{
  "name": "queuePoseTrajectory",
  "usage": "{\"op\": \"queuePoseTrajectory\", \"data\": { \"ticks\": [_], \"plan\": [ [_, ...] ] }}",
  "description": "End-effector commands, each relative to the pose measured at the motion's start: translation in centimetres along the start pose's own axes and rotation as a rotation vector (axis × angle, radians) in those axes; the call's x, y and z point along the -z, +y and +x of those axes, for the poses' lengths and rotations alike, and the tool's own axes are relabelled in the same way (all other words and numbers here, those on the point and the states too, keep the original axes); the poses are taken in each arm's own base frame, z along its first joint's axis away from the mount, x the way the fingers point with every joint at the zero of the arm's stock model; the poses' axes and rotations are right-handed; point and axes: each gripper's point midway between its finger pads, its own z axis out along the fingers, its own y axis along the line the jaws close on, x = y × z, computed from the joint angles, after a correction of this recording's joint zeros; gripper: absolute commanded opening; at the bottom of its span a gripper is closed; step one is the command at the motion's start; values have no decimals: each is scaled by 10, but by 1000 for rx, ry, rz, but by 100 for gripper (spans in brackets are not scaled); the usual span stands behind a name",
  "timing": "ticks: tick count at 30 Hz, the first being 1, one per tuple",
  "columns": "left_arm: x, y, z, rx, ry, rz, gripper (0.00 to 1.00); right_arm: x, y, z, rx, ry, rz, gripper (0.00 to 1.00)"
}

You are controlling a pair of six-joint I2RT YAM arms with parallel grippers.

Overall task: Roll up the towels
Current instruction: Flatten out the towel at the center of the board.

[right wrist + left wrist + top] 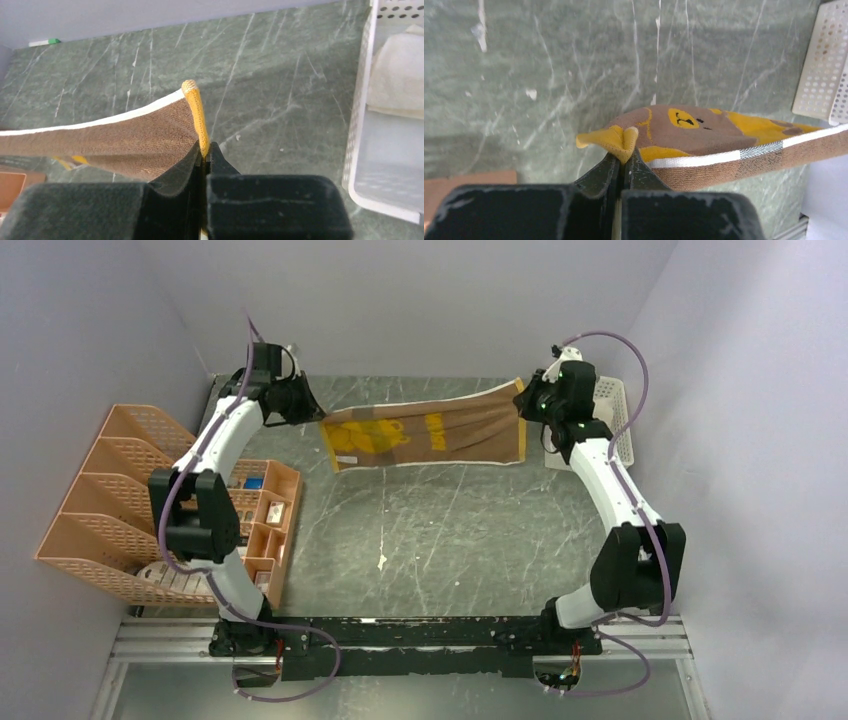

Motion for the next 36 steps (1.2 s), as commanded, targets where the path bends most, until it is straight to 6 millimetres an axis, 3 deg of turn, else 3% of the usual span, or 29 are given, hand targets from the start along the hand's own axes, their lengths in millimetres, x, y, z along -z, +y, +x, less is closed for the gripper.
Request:
{"op": "queuePoseTrajectory", "data": {
  "ticks": [1, 7, 13, 17, 21, 23, 25, 26, 27, 29, 31, 33, 36],
  "plan": [
    [2, 4, -35, -44, -58, -56, 7, -2, 4, -36, 26, -70, -34, 0],
    [27, -6, -41, -49, -101, -52, 7, 21, 0, -53, 76, -110, 13, 0],
    [65, -29, -7, -89, -127, -82, 7, 56, 7, -48, 63, -128, 5, 0],
    [78, -30, 5, -81, -138, -91, 7, 69, 5, -49, 60, -138, 26, 0],
    [72, -24, -4, -104, -131, -137, 7, 55, 5, -45, 37, -118, 16, 0],
    [57, -19, -13, -119, -123, -160, 7, 32, 0, -34, 15, -77, 20, 0],
    [33, -6, -26, -119, -104, -184, 14, 7, -9, -27, -2, -62, 34, 0],
    [16, 2, -34, -114, -82, -190, 28, -8, -16, -24, -9, -52, 45, 17],
    [1, 9, -45, -102, -71, -192, 44, -22, -23, -23, -19, -45, 53, 42],
    [-24, 25, -71, -135, -56, -230, 96, -44, -36, -32, -43, -41, 58, 84],
    [-33, 28, -97, -164, -74, -258, 100, -52, -40, -40, -40, -33, 56, 99],
    [-29, 22, -116, -180, -107, -251, 99, -47, -36, -49, -27, -67, 46, 100],
    [-20, 14, -117, -193, -131, -216, 100, -30, -28, -53, -4, -118, 14, 100]
  ]
}}
